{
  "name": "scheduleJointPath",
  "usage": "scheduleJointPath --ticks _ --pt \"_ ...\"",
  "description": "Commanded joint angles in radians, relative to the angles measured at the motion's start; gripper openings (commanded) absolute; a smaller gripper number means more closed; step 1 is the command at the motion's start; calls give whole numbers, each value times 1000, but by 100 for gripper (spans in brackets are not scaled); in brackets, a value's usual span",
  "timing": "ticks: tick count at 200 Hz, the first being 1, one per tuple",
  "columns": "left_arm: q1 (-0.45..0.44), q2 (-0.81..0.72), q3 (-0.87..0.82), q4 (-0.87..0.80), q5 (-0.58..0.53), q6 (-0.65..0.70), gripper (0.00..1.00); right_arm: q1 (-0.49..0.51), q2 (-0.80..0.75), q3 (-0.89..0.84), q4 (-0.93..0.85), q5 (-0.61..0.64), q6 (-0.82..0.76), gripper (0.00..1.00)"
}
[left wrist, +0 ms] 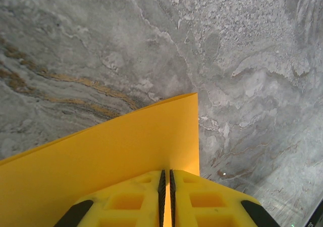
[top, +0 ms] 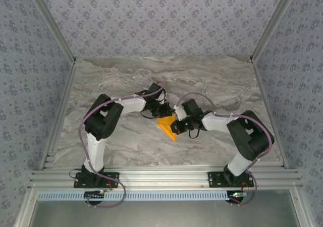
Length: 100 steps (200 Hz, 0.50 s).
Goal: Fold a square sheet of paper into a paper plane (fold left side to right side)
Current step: Third fold the triangle at the center of the table.
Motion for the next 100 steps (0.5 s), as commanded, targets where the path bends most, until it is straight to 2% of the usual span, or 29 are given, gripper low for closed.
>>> scheduleJointPath --ticks 1,100 --pt "-17 32 6 -47 -6 19 12 -9 18 23 -29 11 8 0" --pt "-19 37 8 -46 -6 17 12 -15 43 48 -41 20 5 0"
